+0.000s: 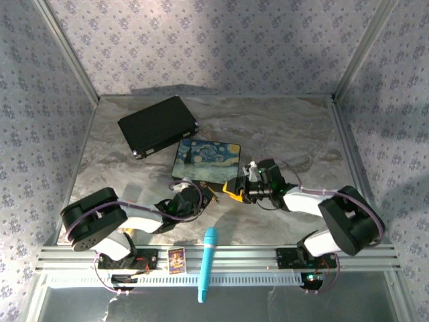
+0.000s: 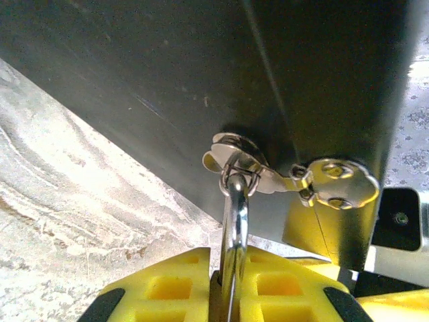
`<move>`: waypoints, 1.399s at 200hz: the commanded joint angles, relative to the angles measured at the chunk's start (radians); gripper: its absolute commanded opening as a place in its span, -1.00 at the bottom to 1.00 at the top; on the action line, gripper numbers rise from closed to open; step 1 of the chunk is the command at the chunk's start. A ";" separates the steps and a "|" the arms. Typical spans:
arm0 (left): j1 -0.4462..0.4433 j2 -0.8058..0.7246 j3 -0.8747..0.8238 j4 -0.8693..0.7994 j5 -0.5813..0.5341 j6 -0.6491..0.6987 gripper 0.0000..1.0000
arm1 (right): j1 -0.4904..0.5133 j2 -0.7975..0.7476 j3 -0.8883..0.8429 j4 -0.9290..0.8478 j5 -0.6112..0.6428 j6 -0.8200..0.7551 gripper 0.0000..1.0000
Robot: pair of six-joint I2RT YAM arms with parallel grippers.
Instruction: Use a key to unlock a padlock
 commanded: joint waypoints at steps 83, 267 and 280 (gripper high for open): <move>0.020 -0.087 0.090 -0.227 0.074 0.022 -1.00 | 0.405 -0.125 0.187 -0.434 0.700 -0.846 -0.17; 0.028 -0.006 0.054 -0.088 0.136 -0.042 -1.00 | 0.423 0.038 0.199 -0.278 0.616 -0.959 -0.82; 0.028 -0.004 0.053 -0.083 0.141 -0.043 -1.00 | 0.386 0.034 0.192 -0.260 0.539 -0.945 -0.85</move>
